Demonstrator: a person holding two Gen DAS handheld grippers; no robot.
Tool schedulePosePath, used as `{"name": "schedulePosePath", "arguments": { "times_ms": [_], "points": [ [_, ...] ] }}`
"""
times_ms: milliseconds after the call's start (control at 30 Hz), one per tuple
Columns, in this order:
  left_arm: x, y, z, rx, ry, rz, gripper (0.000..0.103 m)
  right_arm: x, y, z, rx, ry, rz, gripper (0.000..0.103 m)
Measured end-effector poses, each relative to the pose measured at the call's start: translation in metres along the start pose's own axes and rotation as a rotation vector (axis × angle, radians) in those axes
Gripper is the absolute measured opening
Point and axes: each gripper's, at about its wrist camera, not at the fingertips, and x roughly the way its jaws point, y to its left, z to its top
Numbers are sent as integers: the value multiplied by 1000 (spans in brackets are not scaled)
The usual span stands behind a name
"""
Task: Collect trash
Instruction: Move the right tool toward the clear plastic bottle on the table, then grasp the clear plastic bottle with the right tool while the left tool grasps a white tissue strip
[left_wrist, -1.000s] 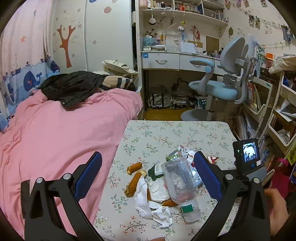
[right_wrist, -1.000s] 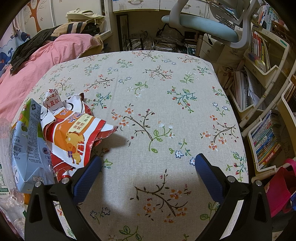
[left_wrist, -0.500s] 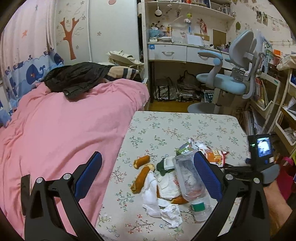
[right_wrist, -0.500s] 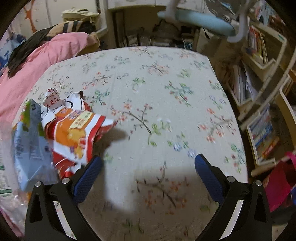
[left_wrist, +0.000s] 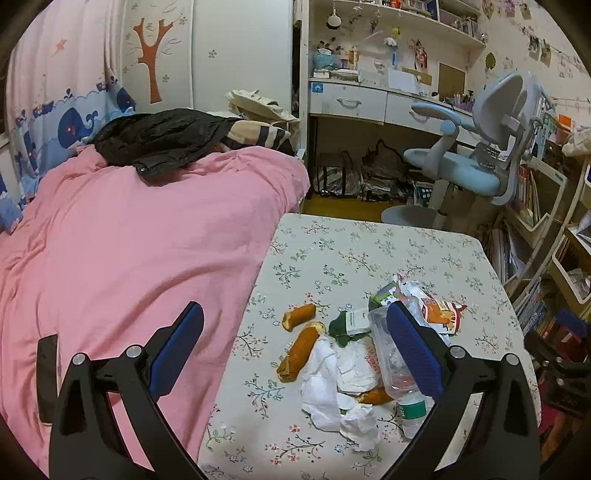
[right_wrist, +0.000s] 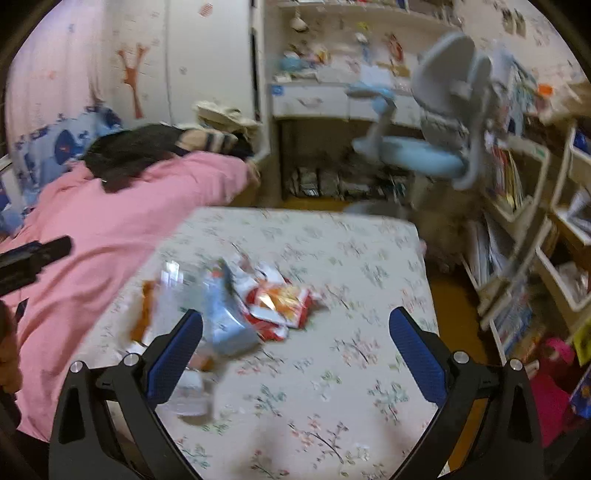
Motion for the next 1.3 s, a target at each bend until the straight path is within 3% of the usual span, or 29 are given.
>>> {"name": "schedulePosePath", "arguments": {
  "times_ms": [200, 433, 633, 833, 933, 1067, 1300],
  "points": [
    [2, -4, -1, 18, 3, -8, 96, -11, 16, 10, -10, -52, 77, 97],
    [7, 0, -2, 1, 33, -5, 96, 1, 21, 3, -23, -10, 121, 97],
    [15, 15, -1, -19, 57, 55, 96, 6, 25, 3, 7, 15, 179, 97],
    [24, 43, 0, -87, 87, 58, 96, 27, 47, 3, 5, 83, 260, 95],
    [28, 47, -3, -100, 110, 45, 96, 42, 60, 3, -20, 134, 285, 81],
    [35, 41, -8, -86, 133, 34, 96, 65, 63, 2, -4, 195, 292, 74],
    [57, 44, -10, -92, 169, 75, 96, 92, 63, -9, 42, 301, 326, 73]
  ]
}}
